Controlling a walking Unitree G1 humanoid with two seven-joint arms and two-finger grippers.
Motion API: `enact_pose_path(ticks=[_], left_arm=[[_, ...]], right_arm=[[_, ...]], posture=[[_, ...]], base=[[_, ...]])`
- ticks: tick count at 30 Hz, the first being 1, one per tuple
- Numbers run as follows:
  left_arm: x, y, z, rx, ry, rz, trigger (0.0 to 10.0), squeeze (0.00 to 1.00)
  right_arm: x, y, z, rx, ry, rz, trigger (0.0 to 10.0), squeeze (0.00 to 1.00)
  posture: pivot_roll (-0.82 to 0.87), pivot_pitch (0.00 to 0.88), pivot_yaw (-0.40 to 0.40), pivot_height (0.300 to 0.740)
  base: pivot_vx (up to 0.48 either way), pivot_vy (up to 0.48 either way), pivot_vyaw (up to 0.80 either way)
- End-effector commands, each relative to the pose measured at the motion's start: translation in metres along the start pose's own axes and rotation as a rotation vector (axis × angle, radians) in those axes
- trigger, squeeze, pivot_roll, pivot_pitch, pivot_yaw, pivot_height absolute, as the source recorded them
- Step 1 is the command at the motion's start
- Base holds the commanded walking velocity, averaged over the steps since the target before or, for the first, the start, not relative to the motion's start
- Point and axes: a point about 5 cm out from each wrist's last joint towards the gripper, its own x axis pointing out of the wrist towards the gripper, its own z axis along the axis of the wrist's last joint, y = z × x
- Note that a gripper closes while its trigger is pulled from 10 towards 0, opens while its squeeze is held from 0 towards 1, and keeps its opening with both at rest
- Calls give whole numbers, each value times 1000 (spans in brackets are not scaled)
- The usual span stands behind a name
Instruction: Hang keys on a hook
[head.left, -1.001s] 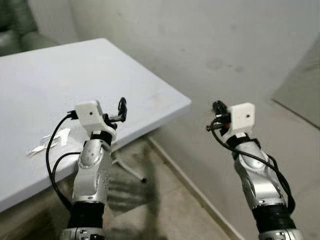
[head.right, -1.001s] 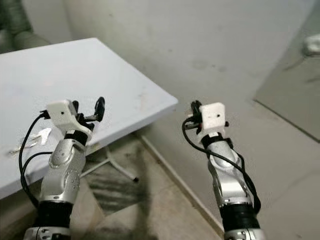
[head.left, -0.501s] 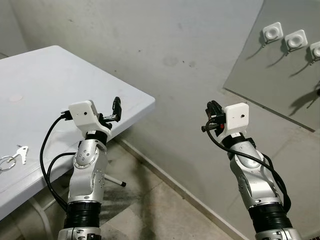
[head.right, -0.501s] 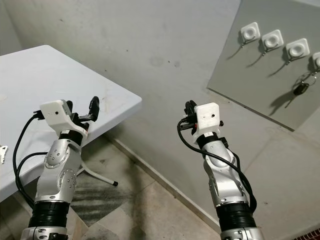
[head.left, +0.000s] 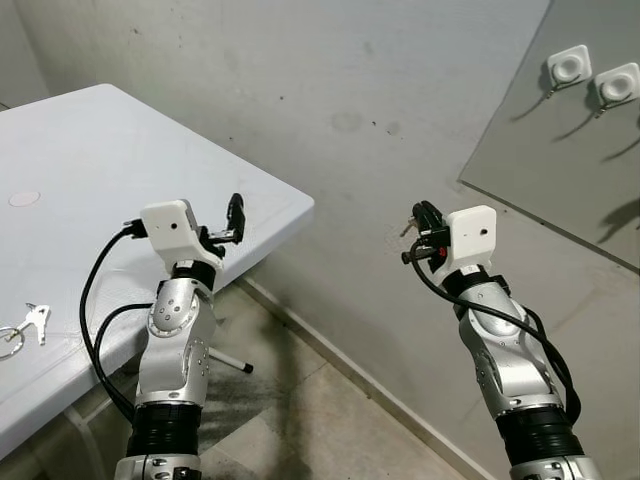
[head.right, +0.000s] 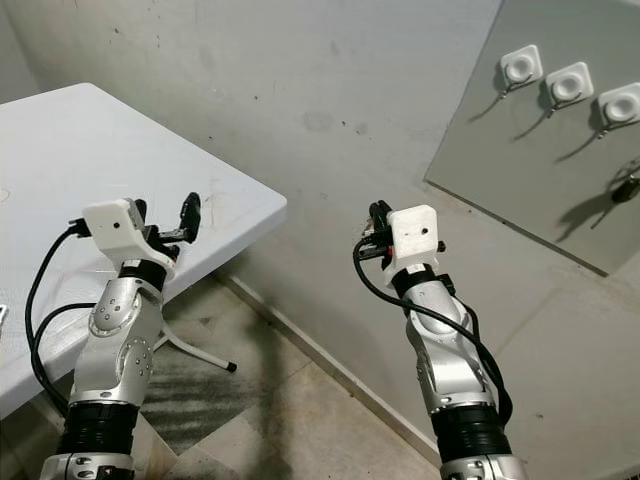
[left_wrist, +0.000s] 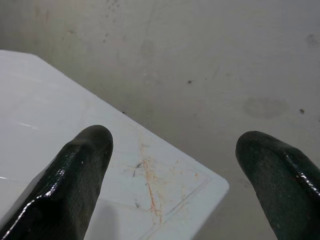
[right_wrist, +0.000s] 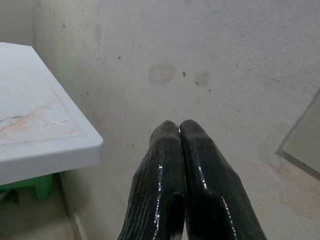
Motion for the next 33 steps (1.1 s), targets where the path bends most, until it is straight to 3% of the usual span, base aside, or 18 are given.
enact_pose_path(ticks=[1, 10, 33], left_arm=[[1, -7, -1, -11, 7, -19, 10000, 0], [1, -5, -3, 24, 23, 8, 10000, 0], [3, -3, -5, 5, 62, 56, 10000, 0]], right_arm=[[0, -5, 4, -13, -12, -10, 10000, 0], [-1, -5, 3, -16, -8, -7, 10000, 0], [-1, -5, 5, 7, -23, -6, 10000, 0]], posture=[[47, 0, -99, 740], [50, 0, -102, 740], [47, 0, -98, 740]], base=[[0, 0, -731], [0, 0, -731], [0, 0, -667]])
